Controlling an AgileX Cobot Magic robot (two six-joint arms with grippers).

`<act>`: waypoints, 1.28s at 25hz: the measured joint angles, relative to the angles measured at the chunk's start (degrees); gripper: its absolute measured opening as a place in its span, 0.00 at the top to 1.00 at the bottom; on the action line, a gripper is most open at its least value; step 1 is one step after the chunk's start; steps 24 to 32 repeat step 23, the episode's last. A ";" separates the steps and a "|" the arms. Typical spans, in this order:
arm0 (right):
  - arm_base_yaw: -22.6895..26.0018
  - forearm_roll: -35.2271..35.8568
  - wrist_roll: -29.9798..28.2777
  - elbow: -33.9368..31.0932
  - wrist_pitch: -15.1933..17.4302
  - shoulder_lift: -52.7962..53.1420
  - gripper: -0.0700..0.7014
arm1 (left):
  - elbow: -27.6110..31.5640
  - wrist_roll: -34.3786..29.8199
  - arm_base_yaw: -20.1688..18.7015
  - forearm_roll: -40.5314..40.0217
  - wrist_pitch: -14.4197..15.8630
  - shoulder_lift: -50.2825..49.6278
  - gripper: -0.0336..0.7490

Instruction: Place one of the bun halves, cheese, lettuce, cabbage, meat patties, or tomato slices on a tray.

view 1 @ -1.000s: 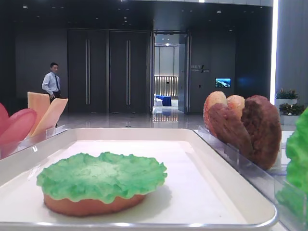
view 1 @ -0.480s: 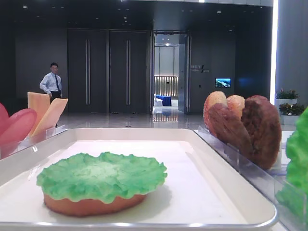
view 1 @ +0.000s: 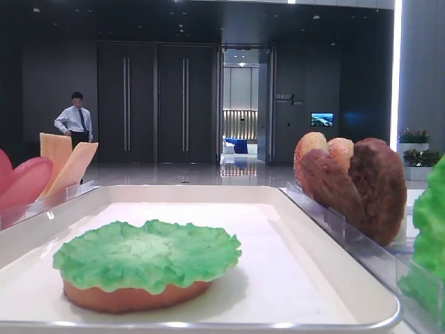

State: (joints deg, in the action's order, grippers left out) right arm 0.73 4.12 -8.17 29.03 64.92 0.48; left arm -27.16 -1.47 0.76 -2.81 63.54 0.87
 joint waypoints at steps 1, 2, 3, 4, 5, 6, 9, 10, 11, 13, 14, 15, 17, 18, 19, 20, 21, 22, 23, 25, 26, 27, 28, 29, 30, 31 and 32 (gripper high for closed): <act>0.00 0.00 0.05 0.00 0.00 0.00 0.60 | 0.00 0.00 0.00 0.00 0.00 0.00 0.76; 0.00 0.00 0.05 0.00 0.00 0.00 0.60 | 0.00 0.00 0.00 0.00 0.00 0.00 0.76; 0.00 0.00 0.05 0.00 0.00 0.00 0.60 | 0.00 0.00 0.00 0.00 0.00 0.00 0.76; 0.00 0.00 0.05 0.00 0.00 0.00 0.60 | 0.00 0.00 0.00 0.00 0.00 0.00 0.76; 0.00 0.00 0.05 0.00 0.00 0.00 0.60 | 0.00 0.00 0.00 0.00 0.00 0.00 0.76; 0.00 0.00 0.05 0.00 0.00 0.00 0.60 | 0.00 0.00 0.00 0.00 0.00 0.00 0.76; 0.00 0.00 0.05 0.00 0.00 0.00 0.60 | 0.00 0.00 0.00 0.00 0.00 0.00 0.76; 0.00 0.00 0.05 0.00 0.00 0.00 0.60 | 0.00 0.00 0.00 0.00 0.00 0.00 0.76; 0.00 0.00 0.05 0.00 0.00 0.00 0.60 | 0.00 0.00 0.00 0.00 0.00 0.00 0.76; 0.00 0.00 0.05 0.00 0.00 0.00 0.60 | 0.00 0.00 0.00 0.00 0.00 0.00 0.76; 0.00 0.00 0.05 0.00 0.00 0.00 0.60 | 0.00 0.00 0.00 0.00 0.00 0.00 0.76; 0.00 0.00 0.05 0.00 0.00 0.00 0.60 | 0.00 0.00 0.00 0.00 0.00 0.00 0.76; 0.00 0.00 0.11 0.00 0.00 0.00 0.60 | 0.00 0.00 0.00 0.00 0.00 0.00 0.76; 0.00 0.00 0.15 0.00 0.00 0.00 0.60 | 0.00 0.00 0.00 0.00 0.00 0.00 0.76; 0.00 0.00 0.15 0.00 0.00 0.00 0.60 | 0.00 0.00 0.00 0.00 0.00 0.00 0.76; 0.00 0.00 0.15 0.00 0.00 0.00 0.60 | 0.00 0.00 0.00 0.00 0.00 0.00 0.76; 0.00 0.00 0.15 0.00 0.00 0.00 0.60 | 0.00 0.00 0.00 0.00 0.00 0.00 0.76; 0.00 0.00 0.15 0.00 0.00 0.00 0.60 | 0.00 0.00 0.00 0.00 0.00 0.00 0.76; 0.00 0.00 0.15 0.00 0.00 0.00 0.60 | 0.00 0.00 0.00 0.00 0.00 0.00 0.76; 0.00 0.00 0.15 0.00 0.00 0.00 0.60 | 0.00 0.00 0.00 0.00 0.00 0.00 0.76; 0.00 0.00 0.15 0.00 0.00 0.00 0.60 | 0.00 0.00 0.00 0.00 0.00 0.00 0.76; 0.00 0.00 0.15 0.00 0.00 0.00 0.60 | 0.00 0.00 0.00 0.00 0.00 0.00 0.76; 0.00 0.00 0.15 0.00 0.00 0.00 0.60 | 0.00 0.00 0.00 0.00 0.00 0.00 0.76; 0.00 0.00 0.15 0.00 0.00 0.00 0.60 | 0.00 0.00 0.00 0.00 0.00 0.00 0.76; 0.00 0.00 0.15 0.00 0.00 0.00 0.60 | 0.00 0.00 0.00 0.00 0.00 0.00 0.76; 0.00 0.00 0.15 0.00 0.00 0.00 0.60 | 0.00 0.00 0.00 0.00 0.00 0.00 0.76; 0.00 0.00 0.15 0.00 0.00 0.00 0.60 | 0.00 0.00 0.00 0.00 0.00 0.00 0.76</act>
